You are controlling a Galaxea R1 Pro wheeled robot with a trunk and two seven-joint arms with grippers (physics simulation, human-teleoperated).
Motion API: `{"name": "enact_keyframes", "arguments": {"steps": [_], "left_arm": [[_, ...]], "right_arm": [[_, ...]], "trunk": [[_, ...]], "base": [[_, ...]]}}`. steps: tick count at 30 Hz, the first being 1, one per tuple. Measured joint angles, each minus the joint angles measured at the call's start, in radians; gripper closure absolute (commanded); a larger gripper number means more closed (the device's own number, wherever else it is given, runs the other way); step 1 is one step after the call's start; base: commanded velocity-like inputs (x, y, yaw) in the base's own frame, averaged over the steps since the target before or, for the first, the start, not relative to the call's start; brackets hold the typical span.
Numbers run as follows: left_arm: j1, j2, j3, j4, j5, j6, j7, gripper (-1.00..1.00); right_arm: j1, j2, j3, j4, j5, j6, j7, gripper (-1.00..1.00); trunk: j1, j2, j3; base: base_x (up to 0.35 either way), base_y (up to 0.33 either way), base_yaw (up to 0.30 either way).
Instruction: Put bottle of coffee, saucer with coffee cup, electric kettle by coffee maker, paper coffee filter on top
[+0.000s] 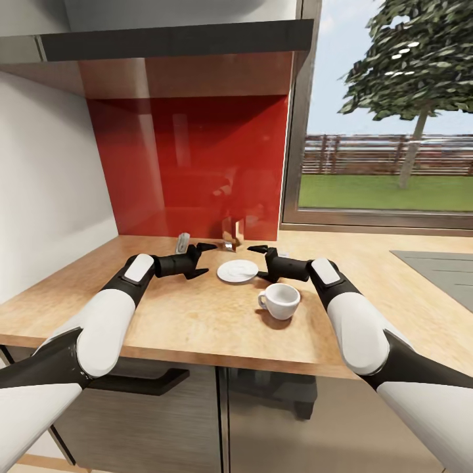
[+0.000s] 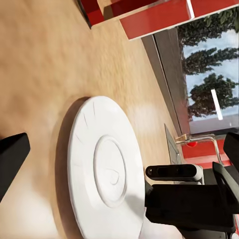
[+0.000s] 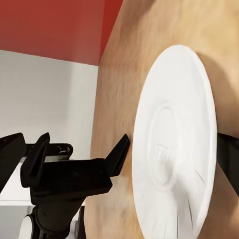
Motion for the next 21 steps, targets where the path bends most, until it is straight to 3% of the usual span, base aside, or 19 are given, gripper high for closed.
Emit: {"name": "enact_keyframes", "arguments": {"steps": [21], "left_arm": [[0.000,-0.020,0.001,0.000,-0.003,-0.002,0.000,-1.00]], "right_arm": [[-0.001,0.013,-0.002,0.023,-0.015,0.001,0.007,-1.00]], "trunk": [[0.000,0.000,0.000]], "base": [[0.000,0.000,0.000]]}}
